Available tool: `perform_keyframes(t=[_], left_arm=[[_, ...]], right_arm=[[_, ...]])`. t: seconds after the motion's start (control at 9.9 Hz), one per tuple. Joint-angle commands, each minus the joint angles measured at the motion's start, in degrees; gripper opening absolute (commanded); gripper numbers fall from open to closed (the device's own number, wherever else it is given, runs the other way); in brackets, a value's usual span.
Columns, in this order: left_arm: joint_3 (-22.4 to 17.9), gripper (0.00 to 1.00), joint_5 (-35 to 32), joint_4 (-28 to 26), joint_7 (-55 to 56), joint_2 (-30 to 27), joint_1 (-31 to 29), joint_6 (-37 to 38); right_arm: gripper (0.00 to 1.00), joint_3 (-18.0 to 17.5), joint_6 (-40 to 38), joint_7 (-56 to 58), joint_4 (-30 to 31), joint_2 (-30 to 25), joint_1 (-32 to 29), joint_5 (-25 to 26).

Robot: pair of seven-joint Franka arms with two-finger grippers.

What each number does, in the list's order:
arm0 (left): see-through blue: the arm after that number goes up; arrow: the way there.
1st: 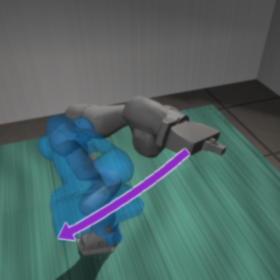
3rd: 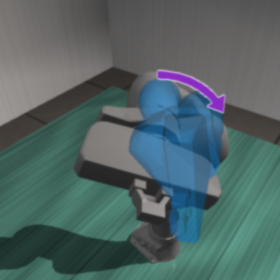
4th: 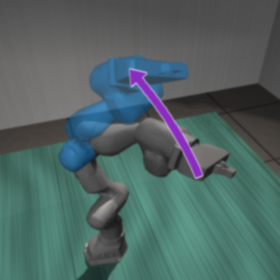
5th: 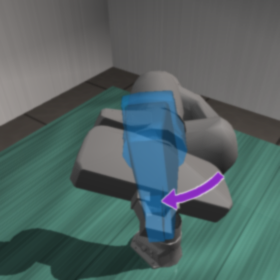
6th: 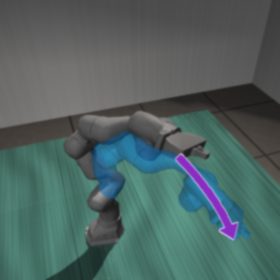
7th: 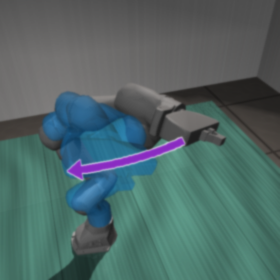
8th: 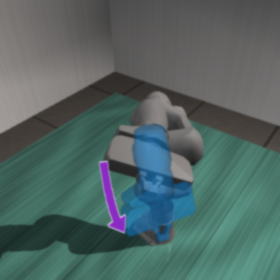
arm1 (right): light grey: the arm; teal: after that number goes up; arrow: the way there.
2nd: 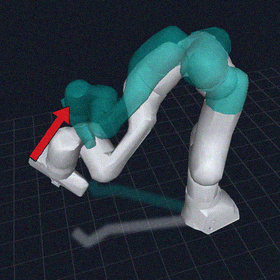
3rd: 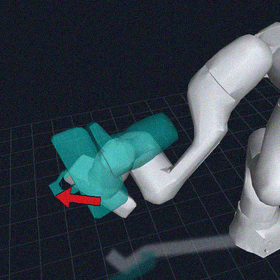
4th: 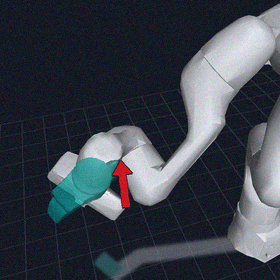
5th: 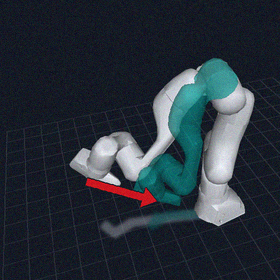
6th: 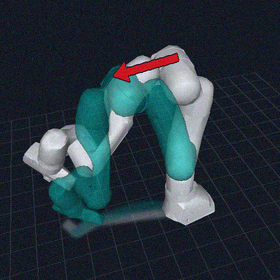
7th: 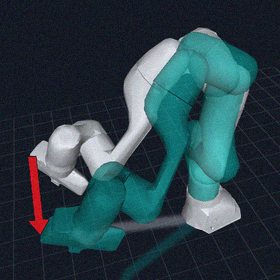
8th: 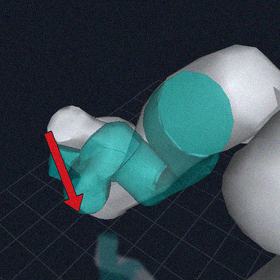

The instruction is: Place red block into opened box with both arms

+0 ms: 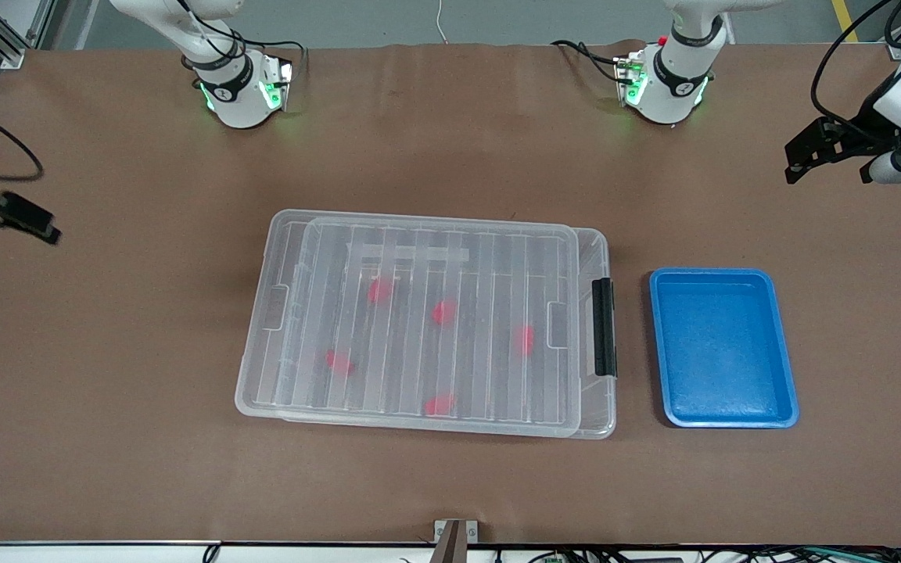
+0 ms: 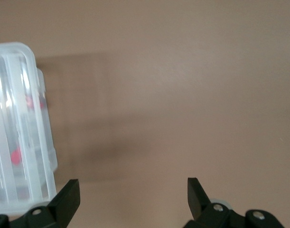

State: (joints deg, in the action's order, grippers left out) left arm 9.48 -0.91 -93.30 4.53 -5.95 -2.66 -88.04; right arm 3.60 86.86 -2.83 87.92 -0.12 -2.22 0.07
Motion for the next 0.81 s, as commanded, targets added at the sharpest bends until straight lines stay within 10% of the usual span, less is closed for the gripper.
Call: perform_keyframes(t=[0.0, 0.71], left_arm=[[0.9, 1.00, -0.9, -1.4, -0.9, 0.2, -0.6, -0.5], [0.8, 1.00, -0.9, 0.0, -0.8, 1.0, -0.7, -0.3]], right_arm=[[1.00, -0.2, -6.7, 0.8, -3.6, -1.1, 0.1, -0.6], [1.00, -0.1, -2.8, 1.0, -2.8, -0.8, 0.1, -0.7]])
